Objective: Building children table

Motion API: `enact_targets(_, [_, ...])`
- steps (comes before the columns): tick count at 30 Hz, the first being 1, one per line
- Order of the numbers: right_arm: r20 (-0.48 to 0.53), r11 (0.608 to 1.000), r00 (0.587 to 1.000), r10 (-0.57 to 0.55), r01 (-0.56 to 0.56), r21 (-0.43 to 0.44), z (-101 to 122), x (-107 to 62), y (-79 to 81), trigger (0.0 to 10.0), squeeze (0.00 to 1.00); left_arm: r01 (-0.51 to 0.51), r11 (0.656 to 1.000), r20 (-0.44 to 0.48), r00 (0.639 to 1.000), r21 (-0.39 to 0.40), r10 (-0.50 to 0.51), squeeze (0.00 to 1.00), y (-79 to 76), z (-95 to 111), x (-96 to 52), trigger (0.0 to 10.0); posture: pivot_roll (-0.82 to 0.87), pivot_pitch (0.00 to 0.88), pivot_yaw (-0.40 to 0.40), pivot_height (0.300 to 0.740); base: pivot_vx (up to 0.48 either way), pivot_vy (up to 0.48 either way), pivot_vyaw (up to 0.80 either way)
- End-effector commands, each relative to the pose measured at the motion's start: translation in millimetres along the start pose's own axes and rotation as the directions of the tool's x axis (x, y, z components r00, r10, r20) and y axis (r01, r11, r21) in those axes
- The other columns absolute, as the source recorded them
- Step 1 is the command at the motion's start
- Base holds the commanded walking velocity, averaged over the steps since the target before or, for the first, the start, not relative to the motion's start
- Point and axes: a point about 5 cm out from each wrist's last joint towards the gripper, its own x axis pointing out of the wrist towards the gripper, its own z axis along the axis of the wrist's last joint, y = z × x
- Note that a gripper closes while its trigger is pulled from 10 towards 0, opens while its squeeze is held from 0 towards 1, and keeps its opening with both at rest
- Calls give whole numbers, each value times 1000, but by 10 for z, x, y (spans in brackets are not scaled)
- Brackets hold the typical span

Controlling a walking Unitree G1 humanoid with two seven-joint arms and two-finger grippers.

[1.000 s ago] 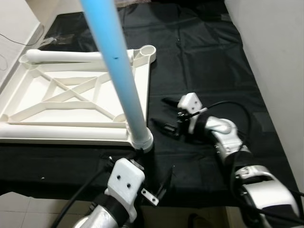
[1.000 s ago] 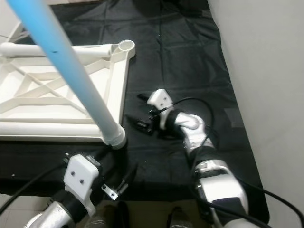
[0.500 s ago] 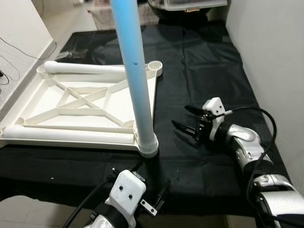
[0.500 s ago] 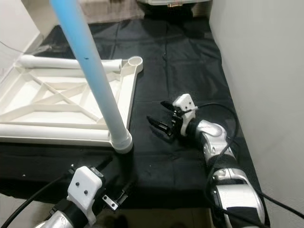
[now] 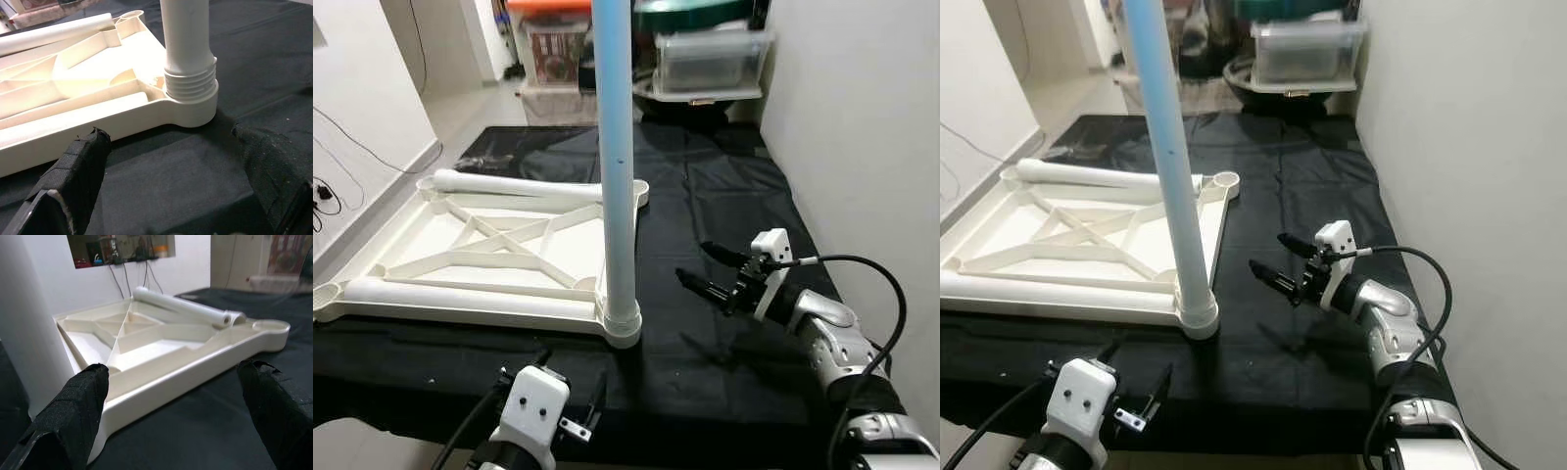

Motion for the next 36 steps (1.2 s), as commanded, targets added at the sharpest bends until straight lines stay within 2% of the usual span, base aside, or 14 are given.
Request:
enact_targets(1, [-17, 993, 993, -118, 118, -14, -52, 20, -46, 10000, 0, -28, 1000, -12, 1000, 3, 28, 0, 26, -43, 7, 10000, 62, 10, 28, 740, 0, 0, 0])
enact_targets(3, [-43, 902, 902, -430, 427, -69, -196, -24, -155, 10000, 0, -55, 998, -14, 998, 1, 55, 0, 49, -70, 24, 10000, 67, 3, 30, 740, 0, 0, 0])
enact_targets(4, [-47, 856, 856, -515, 510, -84, -242, -55, -173, 10000, 0, -67, 998, -14, 998, 1, 67, 0, 59, -78, 30, 10000, 67, 3, 30, 740, 0, 0, 0])
enact_targets(6, [-48, 836, 836, -546, 541, -88, -261, -76, -175, 10000, 0, -72, 997, -13, 997, 0, 72, 0, 65, -81, 33, 10000, 67, 3, 30, 740, 0, 0, 0])
enact_targets(8, [-34, 796, 797, -604, 600, -82, -303, -126, -82, 10000, 0, -114, 993, -8, 993, -2, 114, 0, 118, -82, 26, 10000, 71, 0, 28, 740, 0, 0, 0])
enact_targets(9, [-34, 796, 797, -604, 600, -82, -303, -126, -82, 10000, 0, -114, 993, -8, 993, -2, 114, 0, 118, -82, 26, 10000, 71, 0, 28, 740, 0, 0, 0])
enact_targets(11, [-24, 810, 811, -585, 583, -54, -350, -139, 230, 10000, 0, -184, 983, -2, 983, 6, 184, 0, 211, -98, -12, 10000, 64, 0, 33, 740, 0, 0, 0])
enact_targets(13, [-24, 820, 820, -571, 570, -51, -355, -135, 309, 10000, 0, -193, 981, -2, 981, 13, 193, 0, 224, -101, -20, 10000, 64, 0, 33, 740, 0, 0, 0])
enact_targets(14, [-9, 849, 849, -528, 527, -36, -356, -107, 519, 10000, 0, -203, 979, -1, 979, 14, 203, 0, 231, -102, -41, 10000, 63, 0, 33, 740, 0, 0, 0])
enact_targets(18, [2, 872, 872, -490, 489, -20, -350, -93, 669, 10000, 0, -215, 977, 3, 977, 12, 215, 0, 230, -85, -64, 10000, 60, 0, 35, 740, 0, 0, 0])
enact_targets(23, [23, 880, 881, -473, 473, -45, -320, -88, 738, 10000, 0, -224, 974, 19, 974, 13, 224, 0, 235, -43, -77, 10000, 50, 0, 29, 740, 0, 0, 0])
enact_targets(27, [7, 853, 855, -518, 517, -73, -322, -185, 728, 10000, 0, -258, 966, 31, 966, 7, 258, 0, 274, -18, -106, 10000, 48, 0, 25, 740, 0, 0, 0])
enact_targets(29, [-25, 823, 825, -565, 561, -91, -364, -281, 701, 10000, 0, -270, 963, 24, 963, -9, 270, 0, 276, -42, -98, 10000, 52, 0, 19, 740, 0, 0, 0])
enact_targets(36, [-42, 817, 817, -575, 571, -75, -372, -277, 714, 10000, 0, -258, 966, 19, 966, -12, 259, 0, 247, -62, -68, 10000, 48, 0, 15, 740, 0, 0, -184])
